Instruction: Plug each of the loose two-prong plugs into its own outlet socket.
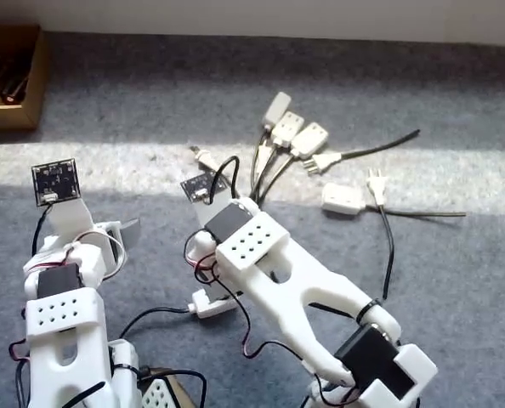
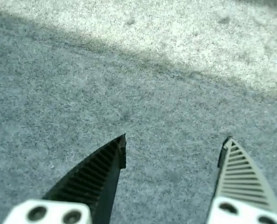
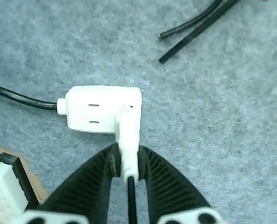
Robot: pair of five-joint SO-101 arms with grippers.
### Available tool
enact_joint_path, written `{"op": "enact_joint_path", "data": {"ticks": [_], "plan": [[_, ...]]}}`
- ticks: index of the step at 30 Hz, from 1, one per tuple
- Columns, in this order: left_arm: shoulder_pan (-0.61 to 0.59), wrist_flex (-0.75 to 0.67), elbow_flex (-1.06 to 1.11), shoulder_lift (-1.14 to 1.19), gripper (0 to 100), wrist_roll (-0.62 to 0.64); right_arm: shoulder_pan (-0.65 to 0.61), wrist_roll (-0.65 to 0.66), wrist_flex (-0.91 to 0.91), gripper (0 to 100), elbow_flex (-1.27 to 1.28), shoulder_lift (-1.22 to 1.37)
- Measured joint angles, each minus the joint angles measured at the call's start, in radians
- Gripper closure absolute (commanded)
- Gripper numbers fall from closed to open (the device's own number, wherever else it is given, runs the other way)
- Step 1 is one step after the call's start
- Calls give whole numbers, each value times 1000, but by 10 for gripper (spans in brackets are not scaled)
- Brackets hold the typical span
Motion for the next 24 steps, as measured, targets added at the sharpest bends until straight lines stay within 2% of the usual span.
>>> {"op": "enact_joint_path", "data": {"ticks": [5, 16, 19, 24], "plan": [[2, 0, 0, 0, 677, 0, 5, 0, -15, 993, -5, 123], [2, 0, 0, 0, 676, 0, 0, 20, -44, 974, -2, 130], [2, 0, 0, 0, 675, 0, 0, 68, -40, 876, -2, 127], [2, 0, 6, 0, 675, 0, 3, 69, 23, 692, -63, 141]]}}
